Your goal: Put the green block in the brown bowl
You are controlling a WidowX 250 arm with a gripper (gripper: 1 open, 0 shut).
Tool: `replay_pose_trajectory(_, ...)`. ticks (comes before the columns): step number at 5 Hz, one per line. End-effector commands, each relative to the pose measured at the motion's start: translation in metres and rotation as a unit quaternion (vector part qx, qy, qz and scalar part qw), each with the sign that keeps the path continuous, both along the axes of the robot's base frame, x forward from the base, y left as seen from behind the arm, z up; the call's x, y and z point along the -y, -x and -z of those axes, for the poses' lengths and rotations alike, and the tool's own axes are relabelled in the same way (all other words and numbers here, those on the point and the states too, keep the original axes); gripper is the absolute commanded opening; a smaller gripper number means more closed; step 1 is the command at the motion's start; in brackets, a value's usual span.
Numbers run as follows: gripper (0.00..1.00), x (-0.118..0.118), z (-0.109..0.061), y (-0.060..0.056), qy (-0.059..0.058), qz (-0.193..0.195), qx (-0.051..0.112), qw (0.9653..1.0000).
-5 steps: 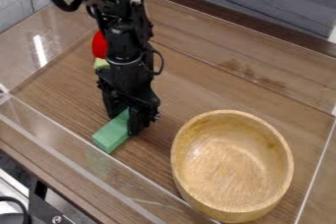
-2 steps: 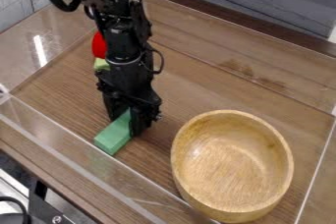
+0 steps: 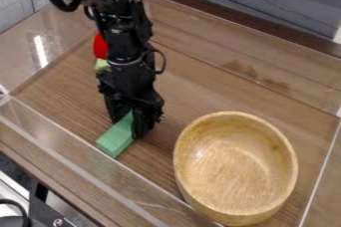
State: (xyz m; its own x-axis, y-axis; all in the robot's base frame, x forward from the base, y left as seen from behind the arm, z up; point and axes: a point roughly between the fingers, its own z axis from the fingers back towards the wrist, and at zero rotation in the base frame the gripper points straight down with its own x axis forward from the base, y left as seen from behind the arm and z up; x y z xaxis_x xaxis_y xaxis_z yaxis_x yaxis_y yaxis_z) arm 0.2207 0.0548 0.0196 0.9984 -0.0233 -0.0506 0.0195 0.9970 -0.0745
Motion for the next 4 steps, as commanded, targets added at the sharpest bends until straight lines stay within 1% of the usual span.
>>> replay_pose_trajectory(1, 0.0, -0.005, -0.006, -0.009, -0.002, -0.01, 0.016, 0.9998)
replay_pose_trajectory(2, 0.0, -0.005, -0.007, -0.009, 0.0, -0.013, 0.015, 0.9998)
replay_pose_trajectory(3, 0.0, 0.0, -0.021, -0.01, -0.005, -0.016, 0.024, 0.9996)
replay_pose_trajectory(4, 0.0, 0.009, -0.044, -0.011, -0.012, -0.02, 0.04, 0.9989)
